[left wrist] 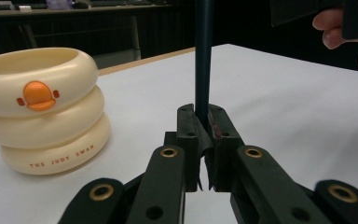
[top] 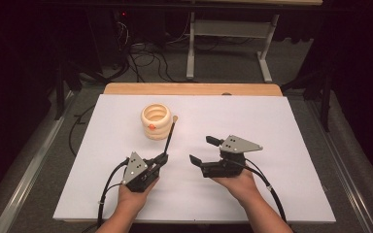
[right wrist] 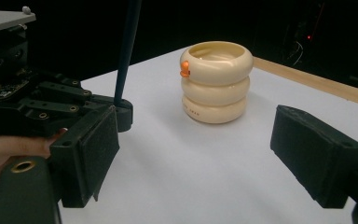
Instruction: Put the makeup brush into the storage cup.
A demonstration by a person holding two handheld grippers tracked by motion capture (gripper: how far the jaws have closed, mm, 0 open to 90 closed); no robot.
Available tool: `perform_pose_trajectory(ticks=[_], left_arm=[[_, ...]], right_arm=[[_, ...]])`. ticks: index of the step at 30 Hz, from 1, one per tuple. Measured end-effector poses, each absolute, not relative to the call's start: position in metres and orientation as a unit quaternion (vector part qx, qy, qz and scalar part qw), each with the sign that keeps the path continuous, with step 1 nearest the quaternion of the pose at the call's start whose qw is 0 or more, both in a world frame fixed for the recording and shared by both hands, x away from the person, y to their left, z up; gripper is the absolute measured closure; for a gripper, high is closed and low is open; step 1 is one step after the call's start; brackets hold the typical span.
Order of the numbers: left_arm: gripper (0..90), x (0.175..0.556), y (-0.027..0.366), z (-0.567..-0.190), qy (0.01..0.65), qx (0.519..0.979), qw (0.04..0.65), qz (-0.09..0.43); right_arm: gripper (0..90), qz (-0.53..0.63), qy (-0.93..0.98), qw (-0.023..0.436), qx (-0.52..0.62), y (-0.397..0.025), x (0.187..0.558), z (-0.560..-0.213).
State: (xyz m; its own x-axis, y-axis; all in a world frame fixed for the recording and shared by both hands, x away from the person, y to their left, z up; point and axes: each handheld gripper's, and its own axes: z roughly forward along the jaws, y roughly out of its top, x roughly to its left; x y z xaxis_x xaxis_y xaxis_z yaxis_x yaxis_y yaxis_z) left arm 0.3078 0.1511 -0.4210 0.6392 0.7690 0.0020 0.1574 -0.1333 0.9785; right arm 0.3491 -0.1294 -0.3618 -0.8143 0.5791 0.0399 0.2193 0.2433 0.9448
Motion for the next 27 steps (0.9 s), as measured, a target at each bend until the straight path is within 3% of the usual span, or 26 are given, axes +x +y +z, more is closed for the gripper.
perform_pose_trajectory(ticks=[15,27], left_arm=[[85.4,0.304,0.136,-0.425,0.317,0.711,0.578,0.246],[85.4,0.3,0.122,-0.429,0.304,0.72,0.579,0.231]], right_arm=[[23.3,0.582,0.755,0.143,0.268,-0.13,0.346,-0.361],[34.3,0.602,0.741,0.132,0.267,-0.131,0.342,-0.358]])
